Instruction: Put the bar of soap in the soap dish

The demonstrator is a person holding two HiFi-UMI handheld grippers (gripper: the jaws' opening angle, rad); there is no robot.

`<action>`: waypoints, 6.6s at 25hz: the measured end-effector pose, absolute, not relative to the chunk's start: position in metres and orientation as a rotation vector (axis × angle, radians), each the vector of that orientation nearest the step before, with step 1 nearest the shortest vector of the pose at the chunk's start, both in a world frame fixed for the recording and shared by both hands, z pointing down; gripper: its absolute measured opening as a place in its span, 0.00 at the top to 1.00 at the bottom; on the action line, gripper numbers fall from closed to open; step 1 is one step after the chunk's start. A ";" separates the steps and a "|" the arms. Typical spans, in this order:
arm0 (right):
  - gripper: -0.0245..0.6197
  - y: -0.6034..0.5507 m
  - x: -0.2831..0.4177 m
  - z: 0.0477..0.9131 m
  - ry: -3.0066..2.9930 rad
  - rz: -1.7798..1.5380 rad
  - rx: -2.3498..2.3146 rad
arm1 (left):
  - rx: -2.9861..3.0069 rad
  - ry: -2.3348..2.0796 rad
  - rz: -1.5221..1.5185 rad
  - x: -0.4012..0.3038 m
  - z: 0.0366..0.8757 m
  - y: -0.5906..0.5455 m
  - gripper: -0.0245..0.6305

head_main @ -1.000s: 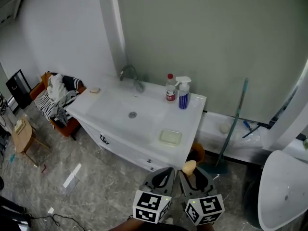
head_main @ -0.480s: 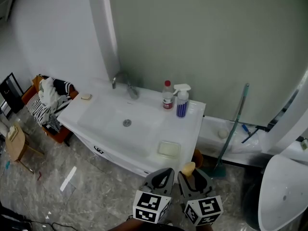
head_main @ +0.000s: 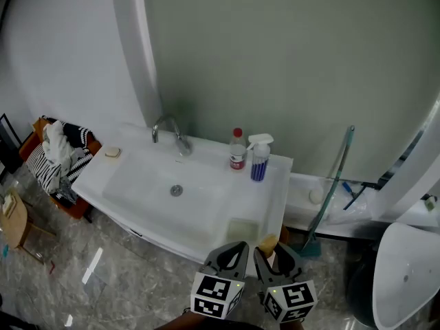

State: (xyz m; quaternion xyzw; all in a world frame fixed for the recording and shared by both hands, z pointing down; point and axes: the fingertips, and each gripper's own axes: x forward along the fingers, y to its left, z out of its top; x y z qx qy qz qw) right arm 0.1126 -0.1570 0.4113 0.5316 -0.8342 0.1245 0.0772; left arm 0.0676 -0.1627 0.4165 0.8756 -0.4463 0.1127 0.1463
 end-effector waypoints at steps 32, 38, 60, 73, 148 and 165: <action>0.67 -0.237 0.083 0.470 -2.293 0.218 1.334 | 2.490 -1.212 0.316 0.019 0.474 -0.241 0.95; 0.67 -0.247 0.078 0.487 -2.299 0.197 1.155 | 2.408 -1.287 0.311 0.016 0.488 -0.247 0.95; 0.68 -0.257 0.067 0.573 -2.059 0.139 0.543 | 2.210 -1.439 0.269 -0.003 0.513 -0.269 0.95; 0.68 -0.251 0.074 0.604 -1.837 0.083 0.275 | 2.155 -1.484 0.260 -0.012 0.519 -0.273 0.95; 0.94 -0.220 0.056 0.524 -2.124 0.309 1.187 | 2.499 -1.061 0.341 0.021 0.489 -0.229 0.95; 0.95 -0.193 0.052 0.490 -2.183 0.422 1.492 | 2.545 -0.987 0.355 0.026 0.481 -0.207 0.95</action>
